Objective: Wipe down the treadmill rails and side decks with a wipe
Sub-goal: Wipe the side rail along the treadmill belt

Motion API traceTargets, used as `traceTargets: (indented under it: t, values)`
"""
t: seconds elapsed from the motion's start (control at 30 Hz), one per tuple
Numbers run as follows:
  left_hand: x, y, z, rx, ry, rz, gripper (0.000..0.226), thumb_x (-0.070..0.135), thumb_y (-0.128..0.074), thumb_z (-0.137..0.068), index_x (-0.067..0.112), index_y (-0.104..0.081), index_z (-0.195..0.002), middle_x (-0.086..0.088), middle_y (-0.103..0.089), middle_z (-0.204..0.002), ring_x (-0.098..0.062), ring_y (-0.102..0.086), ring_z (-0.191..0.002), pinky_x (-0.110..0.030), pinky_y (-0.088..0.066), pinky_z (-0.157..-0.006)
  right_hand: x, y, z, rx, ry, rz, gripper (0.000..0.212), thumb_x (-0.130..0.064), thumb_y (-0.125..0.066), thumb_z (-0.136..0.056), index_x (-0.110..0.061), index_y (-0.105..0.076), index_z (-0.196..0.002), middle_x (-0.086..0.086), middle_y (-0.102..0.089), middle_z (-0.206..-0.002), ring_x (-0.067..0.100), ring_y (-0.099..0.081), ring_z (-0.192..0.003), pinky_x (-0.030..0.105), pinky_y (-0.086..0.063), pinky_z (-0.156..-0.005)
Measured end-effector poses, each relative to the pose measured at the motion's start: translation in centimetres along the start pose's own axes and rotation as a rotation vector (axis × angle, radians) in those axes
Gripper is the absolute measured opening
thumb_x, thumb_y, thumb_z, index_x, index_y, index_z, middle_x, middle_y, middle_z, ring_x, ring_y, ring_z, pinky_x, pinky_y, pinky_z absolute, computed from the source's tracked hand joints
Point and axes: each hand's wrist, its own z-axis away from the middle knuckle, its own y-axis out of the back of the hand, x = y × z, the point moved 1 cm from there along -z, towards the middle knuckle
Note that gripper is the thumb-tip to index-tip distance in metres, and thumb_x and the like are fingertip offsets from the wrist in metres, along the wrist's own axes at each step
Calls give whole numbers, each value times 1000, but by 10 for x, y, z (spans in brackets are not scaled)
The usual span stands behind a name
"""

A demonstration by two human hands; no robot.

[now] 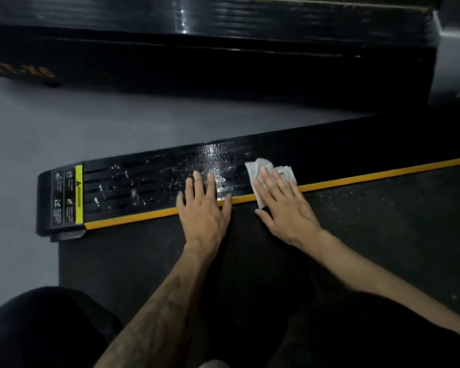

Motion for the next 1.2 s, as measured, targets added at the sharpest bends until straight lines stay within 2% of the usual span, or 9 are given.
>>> traceTargets:
  t: [0.07,0.17,0.3,0.43,0.67,0.83,0.93,1.07,1.2]
  values:
    - [-3,-5,0,27,-14,3,69,57,-32,-105,20,-23,-163,-13,-19,-170,-31,-17,-157,-52,-12,-127,-8,1,-8,-6,-74,17,81,-58,-25,-102,-12,-4,-165,16,4,-172,33,-2,-159,53,-11,-128]
    - [-6,-9,0,58,-32,36,67,55,-36,-105,20,-29,-161,-14,-25,-168,-33,-22,-155,-56,-16,-126,-35,-2,-18,-10,-139,-3,87,-64,-16,-101,-7,2,-164,22,11,-170,39,6,-158,55,-6,-128]
    - [-6,-12,-3,79,10,105,60,49,-43,-104,22,-37,-158,-12,-31,-166,-33,-27,-153,-57,-18,-125,-52,-6,-10,5,54,6,84,-61,-31,-102,-14,-1,-165,14,12,-171,34,10,-158,56,-8,-127]
    - [-13,-6,-5,42,-26,119,61,49,-42,-105,25,-31,-161,-8,-26,-168,-29,-20,-155,-53,-15,-127,-13,-10,-5,48,161,45,75,-51,-37,-103,-19,-11,-166,8,0,-173,28,-3,-159,54,-14,-126]
    - [-20,-3,-6,42,-53,104,63,52,-42,-104,26,-30,-161,-7,-28,-167,-28,-21,-154,-52,-23,-125,-33,-11,-24,-15,-16,-16,85,-64,-17,-98,-14,3,-164,15,9,-172,33,6,-159,54,-3,-127]
    - [-24,-2,-6,23,-62,103,64,54,-43,-104,28,-30,-161,-5,-27,-168,-26,-21,-154,-50,-26,-124,-30,-14,-22,30,231,55,85,-57,-39,-99,-14,-8,-165,12,2,-173,31,-1,-159,50,-4,-126]
    - [-24,1,-8,17,-50,133,64,51,-49,-103,24,-35,-159,-6,-31,-166,-27,-25,-152,-49,-31,-121,0,-20,-10,74,274,98,80,-50,-35,-98,-14,-10,-165,10,-5,-173,28,-7,-159,47,-2,-127]
    - [-21,8,-12,77,-41,190,59,43,-58,-101,12,-49,-150,-14,-44,-154,-32,-40,-142,-47,-38,-116,-1,-15,-10,12,110,25,85,-52,-33,-97,-16,3,-165,8,8,-173,26,9,-158,44,12,-126]
    - [-27,15,-17,86,20,151,66,49,-53,-102,16,-37,-157,-12,-27,-166,-30,-21,-155,-50,-20,-126,-36,-6,-28,-80,42,-61,89,-57,-29,-101,-16,21,-160,10,31,-167,28,26,-155,50,15,-124]
